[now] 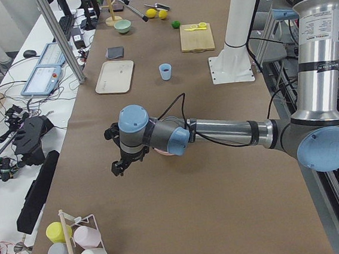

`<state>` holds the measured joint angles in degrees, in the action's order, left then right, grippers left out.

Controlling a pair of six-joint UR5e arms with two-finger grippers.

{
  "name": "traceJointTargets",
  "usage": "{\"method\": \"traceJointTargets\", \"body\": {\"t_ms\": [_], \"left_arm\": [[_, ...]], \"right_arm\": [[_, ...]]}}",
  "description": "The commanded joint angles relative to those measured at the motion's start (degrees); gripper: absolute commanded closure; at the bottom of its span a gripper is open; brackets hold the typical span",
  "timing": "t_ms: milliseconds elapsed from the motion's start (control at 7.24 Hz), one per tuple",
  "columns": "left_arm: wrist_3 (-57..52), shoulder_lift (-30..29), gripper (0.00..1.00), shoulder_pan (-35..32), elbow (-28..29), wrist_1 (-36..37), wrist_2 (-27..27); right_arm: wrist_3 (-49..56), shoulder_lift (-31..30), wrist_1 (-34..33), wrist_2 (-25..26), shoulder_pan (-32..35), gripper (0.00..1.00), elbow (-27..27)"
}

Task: Mash ice and strawberries in cup
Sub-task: 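Lift the muddler upright with the right gripper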

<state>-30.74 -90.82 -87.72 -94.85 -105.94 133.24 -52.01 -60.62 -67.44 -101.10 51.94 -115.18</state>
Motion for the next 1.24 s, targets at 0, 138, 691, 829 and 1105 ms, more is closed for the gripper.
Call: {"method": "traceJointTargets", "body": {"t_ms": [0, 138, 691, 829, 1105], "left_arm": [[0.07, -0.06, 0.03, 0.00, 0.89, 0.03, 0.00], [0.07, -0.14, 0.03, 0.00, 0.98, 0.03, 0.00], [-0.19, -0.15, 0.03, 0.00, 1.86, -0.05, 0.00], [-0.19, -0.14, 0.03, 0.00, 1.95, -0.05, 0.00], [-0.02, -0.23, 0.03, 0.00, 2.65, -0.05, 0.00]], "right_arm": [[-2.74, -0.46, 11.92, 15.52, -10.50, 1.00, 0.65], [-3.27, -0.47, 12.68, 19.84, -13.59, 1.00, 0.75], [-4.34, -0.55, 27.14, 39.44, -26.94, 1.00, 5.04], [-4.16, 0.14, 27.19, 43.05, -28.28, 1.00, 7.31], [-2.41, 0.24, 27.10, 49.03, -30.13, 1.00, 9.18]]}}
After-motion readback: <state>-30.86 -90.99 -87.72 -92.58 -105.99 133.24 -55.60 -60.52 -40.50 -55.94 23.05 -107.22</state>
